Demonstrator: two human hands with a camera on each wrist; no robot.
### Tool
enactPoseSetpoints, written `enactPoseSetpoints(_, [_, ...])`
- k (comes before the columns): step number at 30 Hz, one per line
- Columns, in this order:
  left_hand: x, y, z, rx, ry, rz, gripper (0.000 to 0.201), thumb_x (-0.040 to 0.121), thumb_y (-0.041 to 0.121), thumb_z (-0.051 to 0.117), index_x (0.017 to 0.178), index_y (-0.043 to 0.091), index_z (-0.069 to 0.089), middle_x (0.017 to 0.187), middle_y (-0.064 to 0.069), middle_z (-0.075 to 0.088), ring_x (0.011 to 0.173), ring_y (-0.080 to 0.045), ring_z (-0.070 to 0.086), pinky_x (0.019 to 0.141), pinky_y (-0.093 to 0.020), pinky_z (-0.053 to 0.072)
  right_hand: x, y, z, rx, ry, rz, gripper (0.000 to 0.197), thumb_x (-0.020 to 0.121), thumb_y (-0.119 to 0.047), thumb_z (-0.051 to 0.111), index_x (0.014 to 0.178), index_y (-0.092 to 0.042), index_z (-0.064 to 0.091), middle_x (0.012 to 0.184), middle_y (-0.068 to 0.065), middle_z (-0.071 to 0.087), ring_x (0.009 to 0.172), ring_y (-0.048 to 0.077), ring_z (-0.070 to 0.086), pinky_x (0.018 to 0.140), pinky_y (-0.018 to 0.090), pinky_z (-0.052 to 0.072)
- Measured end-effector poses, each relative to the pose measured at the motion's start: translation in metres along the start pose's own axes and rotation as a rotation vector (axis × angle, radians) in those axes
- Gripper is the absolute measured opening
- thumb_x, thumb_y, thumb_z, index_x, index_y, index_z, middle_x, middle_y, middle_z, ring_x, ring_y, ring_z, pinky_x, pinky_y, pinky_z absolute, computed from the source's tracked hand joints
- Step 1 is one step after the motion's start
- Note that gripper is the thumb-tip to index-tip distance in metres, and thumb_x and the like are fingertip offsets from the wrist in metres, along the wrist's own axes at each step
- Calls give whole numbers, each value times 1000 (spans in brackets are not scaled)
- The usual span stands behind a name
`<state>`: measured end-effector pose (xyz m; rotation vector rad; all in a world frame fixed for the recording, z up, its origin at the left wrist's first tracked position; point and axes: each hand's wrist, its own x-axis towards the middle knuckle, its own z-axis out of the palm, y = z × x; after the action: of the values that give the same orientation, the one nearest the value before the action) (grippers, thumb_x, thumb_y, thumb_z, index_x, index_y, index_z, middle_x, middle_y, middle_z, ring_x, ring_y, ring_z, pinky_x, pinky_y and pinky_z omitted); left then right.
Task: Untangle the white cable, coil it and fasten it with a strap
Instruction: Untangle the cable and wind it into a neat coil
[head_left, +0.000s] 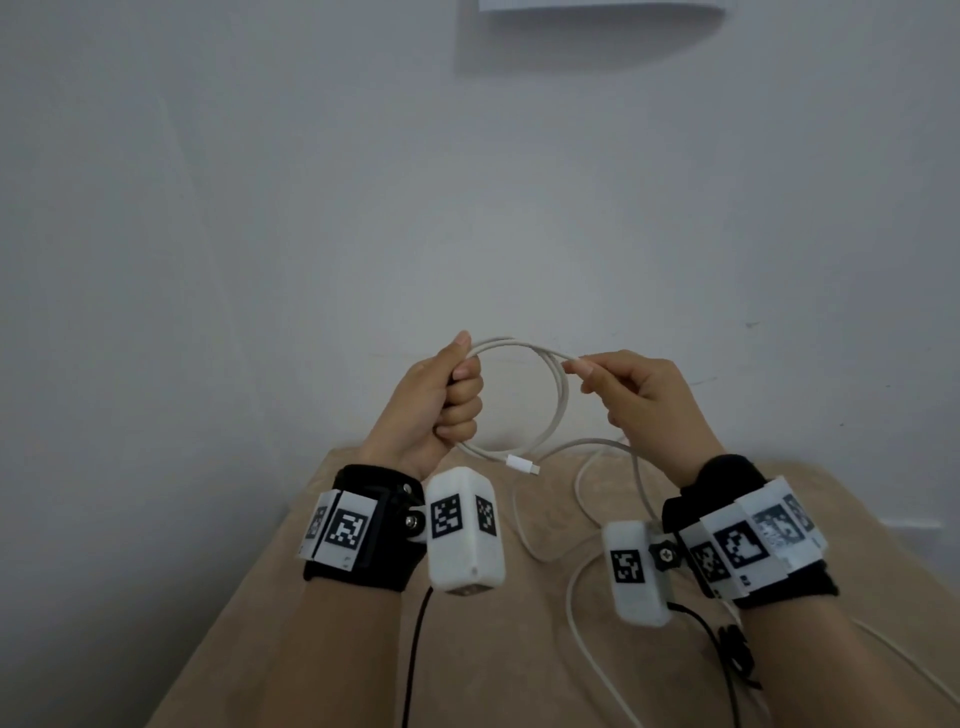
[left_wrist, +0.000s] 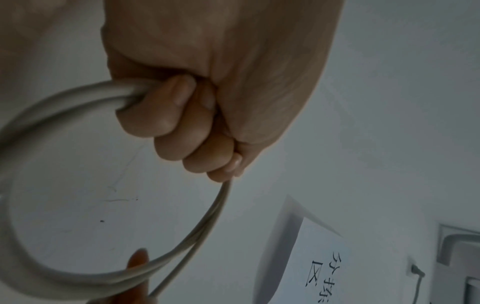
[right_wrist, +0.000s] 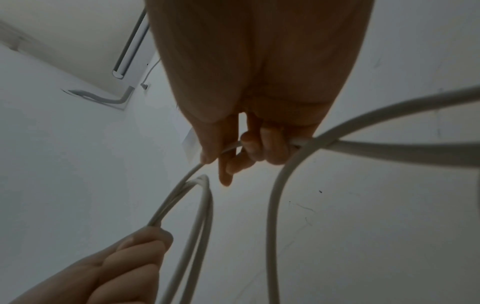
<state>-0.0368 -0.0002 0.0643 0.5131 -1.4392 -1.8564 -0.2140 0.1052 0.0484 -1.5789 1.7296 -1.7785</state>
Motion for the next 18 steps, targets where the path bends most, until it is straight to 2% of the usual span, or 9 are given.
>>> enactPoseSetpoints(2, [0, -1, 2, 12, -15, -10, 44, 100, 38, 40, 61, 21, 32, 46, 11, 20, 35, -2, 14, 36, -17, 7, 0, 0, 2, 1, 20, 2, 18, 93, -30, 57, 89, -28, 74, 74, -11, 63, 55, 0, 46, 62, 22, 37])
enactPoseSetpoints(4, [0, -2, 2, 4, -30, -17, 44, 100, 38, 39, 60, 20, 33, 46, 11, 20, 35, -1, 15, 36, -17, 8, 0, -1, 3, 29, 28, 13, 20, 94, -29, 55, 88, -27, 74, 73, -9, 66, 52, 2, 44, 59, 20, 36])
enactPoseSetpoints(7, [1, -3, 4, -66, -63, -36, 45, 100, 38, 38, 59, 20, 34, 45, 10, 21, 33, -1, 16, 35, -16, 10, -1, -4, 6, 68, -24, 16, 28, 97, -24, 51, 85, -18, 75, 71, -5, 71, 45, 5, 39, 49, 14, 35])
enactPoseSetpoints(10, [1, -5, 8, -129, -97, -43, 45, 101, 39, 36, 60, 19, 33, 44, 10, 22, 33, -1, 17, 36, -16, 11, -2, -7, 9, 129, -70, 37, 27, 99, -21, 46, 94, -13, 72, 77, 1, 75, 41, 6, 38, 45, 11, 34])
enactPoseSetpoints(14, [2, -7, 9, -164, -148, -57, 45, 100, 39, 36, 60, 19, 35, 44, 9, 23, 32, -2, 20, 36, -16, 16, -2, -9, 8, 151, -67, 41, 29, 100, -16, 45, 85, -11, 69, 61, 1, 59, 43, 5, 35, 43, 12, 31])
enactPoseSetpoints(18, [0, -5, 6, -83, -183, -98, 44, 98, 37, 38, 60, 16, 47, 46, 7, 28, 35, -5, 25, 39, -17, 27, -1, -8, 4, 104, -74, 15, 30, 99, -16, 46, 80, -9, 68, 57, -2, 50, 45, 2, 39, 45, 9, 31])
